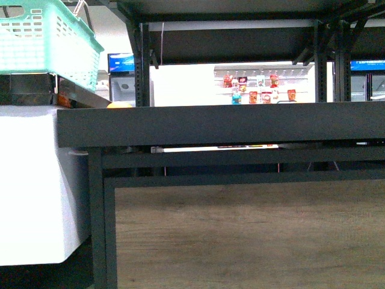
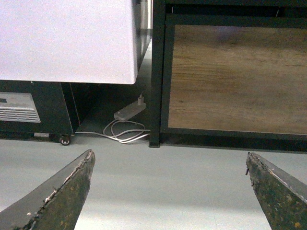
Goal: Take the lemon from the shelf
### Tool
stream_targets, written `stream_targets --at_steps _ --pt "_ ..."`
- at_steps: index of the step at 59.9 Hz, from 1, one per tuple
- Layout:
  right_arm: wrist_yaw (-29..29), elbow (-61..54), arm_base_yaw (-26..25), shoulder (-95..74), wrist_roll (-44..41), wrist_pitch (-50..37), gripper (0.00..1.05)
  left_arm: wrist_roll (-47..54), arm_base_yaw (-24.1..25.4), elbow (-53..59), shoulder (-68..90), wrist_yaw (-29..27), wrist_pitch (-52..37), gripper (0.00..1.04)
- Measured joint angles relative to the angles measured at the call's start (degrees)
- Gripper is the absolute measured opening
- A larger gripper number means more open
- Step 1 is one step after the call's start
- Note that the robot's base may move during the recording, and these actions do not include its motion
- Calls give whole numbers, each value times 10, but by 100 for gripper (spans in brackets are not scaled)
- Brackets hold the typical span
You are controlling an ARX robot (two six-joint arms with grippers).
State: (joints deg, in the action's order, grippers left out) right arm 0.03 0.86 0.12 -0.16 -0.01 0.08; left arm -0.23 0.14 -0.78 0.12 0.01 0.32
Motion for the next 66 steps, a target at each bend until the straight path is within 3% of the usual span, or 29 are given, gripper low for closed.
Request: stream_targets --at_steps 66 --pt "0 0 0 0 0 0 97 0 0 0 0 0 0 97"
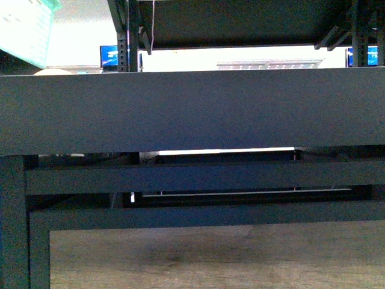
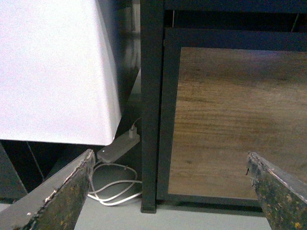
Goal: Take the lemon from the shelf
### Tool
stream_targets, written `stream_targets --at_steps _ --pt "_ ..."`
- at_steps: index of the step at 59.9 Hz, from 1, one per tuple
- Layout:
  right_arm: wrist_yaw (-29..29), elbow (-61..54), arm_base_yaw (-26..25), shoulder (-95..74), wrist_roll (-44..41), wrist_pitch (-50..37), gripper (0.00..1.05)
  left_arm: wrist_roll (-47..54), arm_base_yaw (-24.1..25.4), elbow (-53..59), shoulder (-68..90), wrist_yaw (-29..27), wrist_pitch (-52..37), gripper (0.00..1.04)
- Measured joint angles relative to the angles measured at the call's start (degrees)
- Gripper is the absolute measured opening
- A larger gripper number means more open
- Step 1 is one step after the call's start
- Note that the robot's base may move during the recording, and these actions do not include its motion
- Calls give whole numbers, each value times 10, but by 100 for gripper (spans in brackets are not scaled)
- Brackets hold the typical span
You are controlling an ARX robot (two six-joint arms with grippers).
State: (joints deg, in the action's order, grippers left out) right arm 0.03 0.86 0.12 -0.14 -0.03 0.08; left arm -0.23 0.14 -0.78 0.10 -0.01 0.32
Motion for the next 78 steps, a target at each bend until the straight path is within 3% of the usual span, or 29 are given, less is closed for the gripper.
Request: stream_targets --at_steps 78 --pt "0 0 0 0 0 0 97 0 0 0 0 0 0 97"
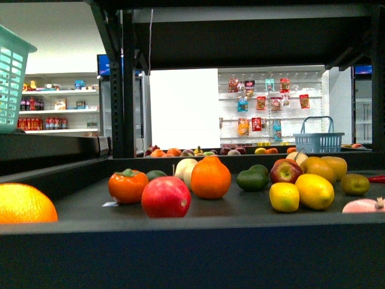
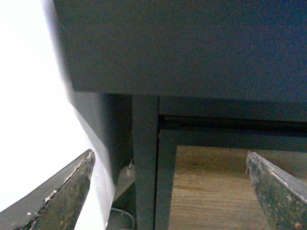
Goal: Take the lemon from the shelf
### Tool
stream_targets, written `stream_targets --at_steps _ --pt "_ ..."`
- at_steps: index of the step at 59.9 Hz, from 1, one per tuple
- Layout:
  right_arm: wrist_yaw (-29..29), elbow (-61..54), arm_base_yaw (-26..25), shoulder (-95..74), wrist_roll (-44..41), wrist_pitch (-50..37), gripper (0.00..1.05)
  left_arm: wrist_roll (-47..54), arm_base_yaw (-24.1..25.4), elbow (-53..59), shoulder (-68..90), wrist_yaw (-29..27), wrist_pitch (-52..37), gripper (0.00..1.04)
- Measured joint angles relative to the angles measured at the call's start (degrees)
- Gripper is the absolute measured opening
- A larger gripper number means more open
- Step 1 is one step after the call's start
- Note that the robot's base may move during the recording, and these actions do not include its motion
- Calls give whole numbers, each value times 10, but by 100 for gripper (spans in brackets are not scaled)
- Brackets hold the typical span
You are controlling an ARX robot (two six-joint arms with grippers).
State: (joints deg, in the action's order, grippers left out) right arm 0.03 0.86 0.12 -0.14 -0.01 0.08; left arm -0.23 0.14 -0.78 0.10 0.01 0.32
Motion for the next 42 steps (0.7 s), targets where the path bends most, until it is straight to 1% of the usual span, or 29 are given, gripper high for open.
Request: stream_targets --at_steps 42 --pt "0 0 0 -1 0 0 97 0 0 0 0 0 0 97"
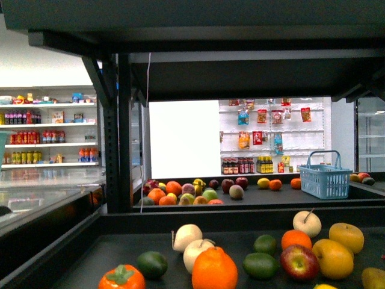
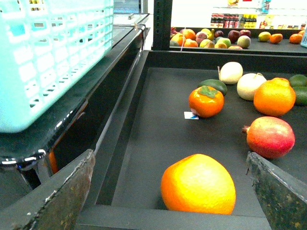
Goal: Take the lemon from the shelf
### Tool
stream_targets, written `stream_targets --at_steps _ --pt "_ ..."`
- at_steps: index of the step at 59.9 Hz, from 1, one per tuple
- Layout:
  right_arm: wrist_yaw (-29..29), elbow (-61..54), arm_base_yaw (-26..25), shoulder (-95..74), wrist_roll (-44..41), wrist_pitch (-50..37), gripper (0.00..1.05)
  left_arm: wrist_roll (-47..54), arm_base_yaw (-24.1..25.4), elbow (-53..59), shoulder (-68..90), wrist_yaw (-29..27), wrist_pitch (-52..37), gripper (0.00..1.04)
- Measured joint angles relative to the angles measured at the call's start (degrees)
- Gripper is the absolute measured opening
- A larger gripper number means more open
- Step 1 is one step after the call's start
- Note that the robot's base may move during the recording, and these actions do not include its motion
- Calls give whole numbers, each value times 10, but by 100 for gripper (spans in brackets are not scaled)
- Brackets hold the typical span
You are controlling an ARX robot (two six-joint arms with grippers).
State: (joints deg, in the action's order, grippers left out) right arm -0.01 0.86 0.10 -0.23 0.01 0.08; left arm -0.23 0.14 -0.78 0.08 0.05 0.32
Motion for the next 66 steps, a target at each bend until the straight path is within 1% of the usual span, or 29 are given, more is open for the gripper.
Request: stream_targets --at_steps 64,66 --pt "0 0 0 0 0 0 97 0 0 0 0 -1 0 97" --pt "0 0 0 0 0 0 97 -26 5 -7 10 21 21 97"
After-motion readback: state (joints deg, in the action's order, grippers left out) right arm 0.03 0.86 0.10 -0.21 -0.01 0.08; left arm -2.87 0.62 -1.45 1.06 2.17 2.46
